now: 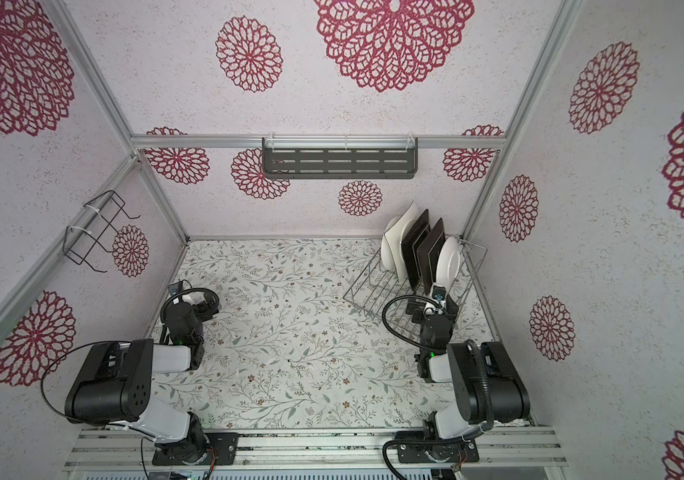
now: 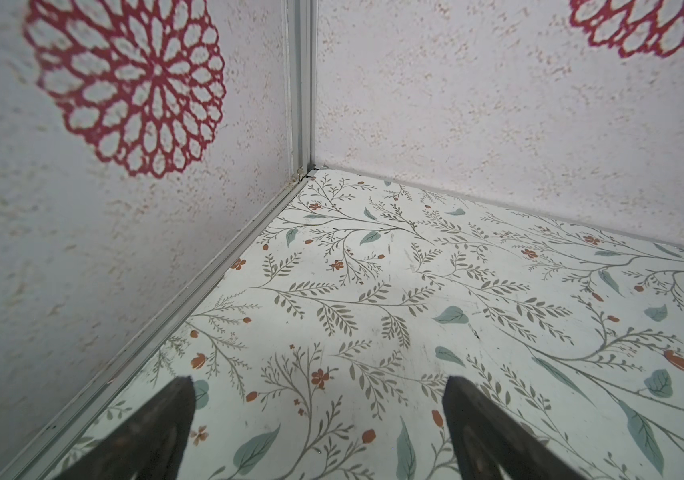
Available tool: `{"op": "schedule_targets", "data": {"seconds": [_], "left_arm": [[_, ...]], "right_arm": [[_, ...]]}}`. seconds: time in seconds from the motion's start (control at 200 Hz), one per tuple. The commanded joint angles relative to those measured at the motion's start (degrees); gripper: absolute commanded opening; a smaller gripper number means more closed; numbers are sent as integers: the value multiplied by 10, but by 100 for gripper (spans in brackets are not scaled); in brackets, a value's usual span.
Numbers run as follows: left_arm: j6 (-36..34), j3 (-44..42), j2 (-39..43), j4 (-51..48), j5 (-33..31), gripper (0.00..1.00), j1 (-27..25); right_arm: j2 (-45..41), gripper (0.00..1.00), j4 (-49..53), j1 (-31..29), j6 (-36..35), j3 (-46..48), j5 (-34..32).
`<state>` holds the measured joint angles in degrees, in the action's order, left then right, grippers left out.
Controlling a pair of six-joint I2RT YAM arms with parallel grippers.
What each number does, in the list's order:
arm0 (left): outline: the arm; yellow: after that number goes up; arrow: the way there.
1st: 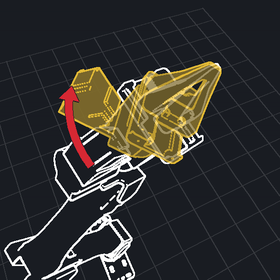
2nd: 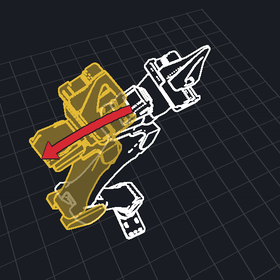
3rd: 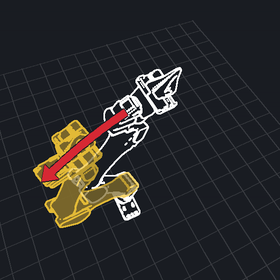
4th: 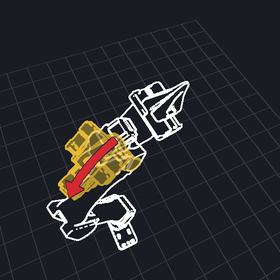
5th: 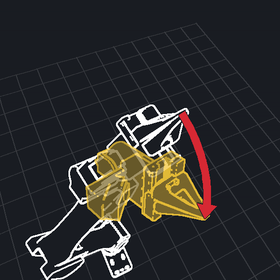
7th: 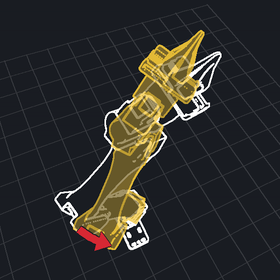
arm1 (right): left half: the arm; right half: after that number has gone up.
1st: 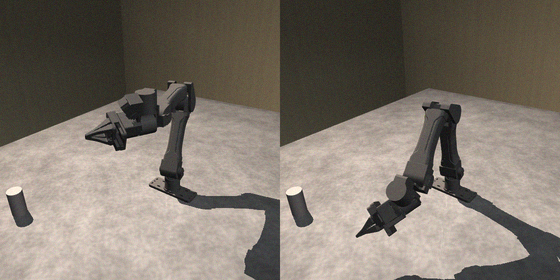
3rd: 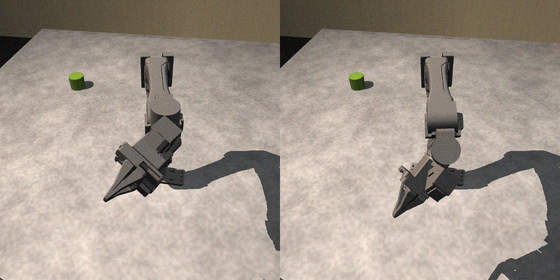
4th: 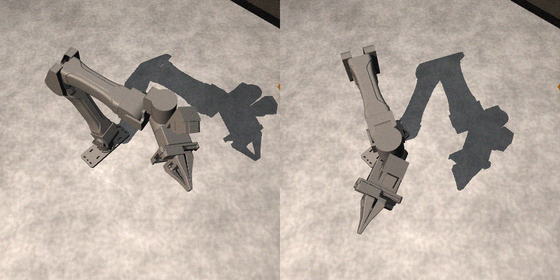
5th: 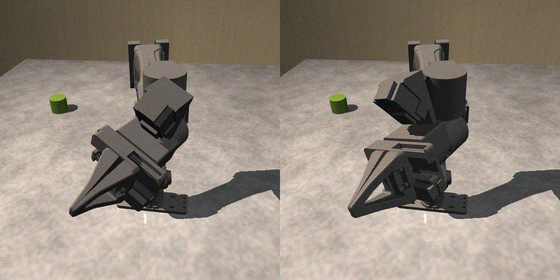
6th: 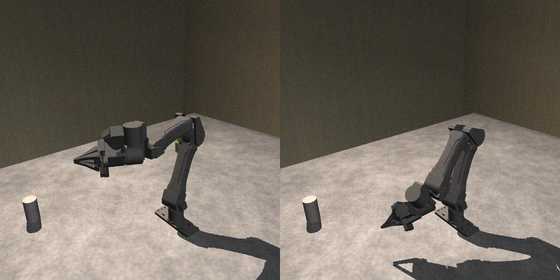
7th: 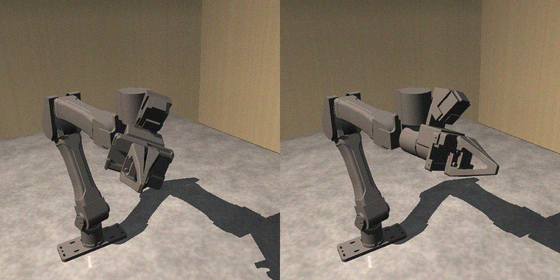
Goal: Unload the plates from the dish rack
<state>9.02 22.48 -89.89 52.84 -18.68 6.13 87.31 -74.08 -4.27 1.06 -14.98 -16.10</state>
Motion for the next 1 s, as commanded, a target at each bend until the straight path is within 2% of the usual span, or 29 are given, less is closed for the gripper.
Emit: {"op": "schedule_targets", "data": {"seconds": [0.0,0.53,0.616,0.686,0.786,0.886,0.996], "left_arm": [[-7,9,2,6,2,97,-4],[-6,7,4,8,3,97,-4],[-6,6,9,12,-67,97,-21],[-7,10,27,-7,-93,97,-31],[-26,22,57,-47,-119,97,-49],[-50,35,99,-91,-199,97,-91],[-55,50,150,-152,-213,97,-130]], "right_arm": [[9,99,39,10,1,10,-16],[8,99,33,10,-3,12,-16],[-10,99,47,6,-14,13,0],[-37,99,74,1,-16,9,-10],[-82,99,140,-9,-18,-6,-33],[-108,99,229,-17,-13,-41,-43],[-130,99,309,-34,-11,-80,-47]]}}
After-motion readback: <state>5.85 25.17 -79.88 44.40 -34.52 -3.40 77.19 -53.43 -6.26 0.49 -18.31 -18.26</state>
